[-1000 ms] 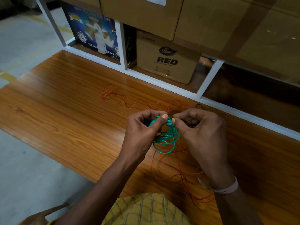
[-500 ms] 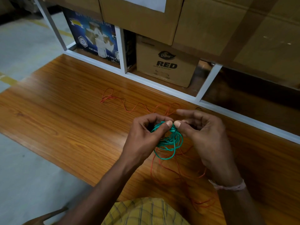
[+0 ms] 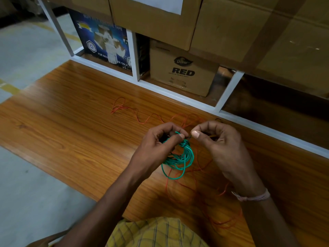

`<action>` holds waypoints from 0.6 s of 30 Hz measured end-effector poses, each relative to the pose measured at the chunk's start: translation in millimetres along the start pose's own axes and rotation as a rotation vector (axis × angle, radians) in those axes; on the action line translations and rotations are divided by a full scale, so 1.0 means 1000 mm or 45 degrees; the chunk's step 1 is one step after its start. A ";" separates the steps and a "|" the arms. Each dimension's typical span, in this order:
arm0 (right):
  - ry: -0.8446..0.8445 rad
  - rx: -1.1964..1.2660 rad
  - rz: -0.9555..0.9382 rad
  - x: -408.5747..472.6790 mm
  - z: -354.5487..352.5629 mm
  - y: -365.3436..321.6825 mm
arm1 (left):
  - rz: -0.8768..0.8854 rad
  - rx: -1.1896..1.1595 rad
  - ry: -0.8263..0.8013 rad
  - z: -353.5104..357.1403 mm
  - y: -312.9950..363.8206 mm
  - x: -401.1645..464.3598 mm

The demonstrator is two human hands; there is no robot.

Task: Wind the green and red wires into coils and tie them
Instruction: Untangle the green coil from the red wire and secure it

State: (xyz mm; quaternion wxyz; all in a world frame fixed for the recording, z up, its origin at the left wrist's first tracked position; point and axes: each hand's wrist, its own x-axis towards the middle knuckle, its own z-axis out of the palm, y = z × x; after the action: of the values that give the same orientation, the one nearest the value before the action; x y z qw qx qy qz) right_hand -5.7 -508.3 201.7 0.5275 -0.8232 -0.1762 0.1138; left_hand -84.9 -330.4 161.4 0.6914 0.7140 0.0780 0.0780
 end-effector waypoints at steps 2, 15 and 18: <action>-0.035 0.060 0.026 0.000 0.001 -0.001 | 0.023 0.009 -0.021 -0.001 0.003 0.000; -0.125 0.253 0.082 0.009 0.005 0.012 | 0.084 0.064 -0.068 -0.002 -0.004 0.008; -0.031 0.242 0.107 0.011 0.015 0.020 | 0.061 0.068 -0.053 0.001 -0.007 0.011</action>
State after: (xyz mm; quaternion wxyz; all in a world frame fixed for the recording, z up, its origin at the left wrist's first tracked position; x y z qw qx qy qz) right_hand 2.4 -499.0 176.8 0.5960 -0.7746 -0.1361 0.1620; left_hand -74.4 -328.6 154.4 0.6716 0.7353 0.0484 0.0774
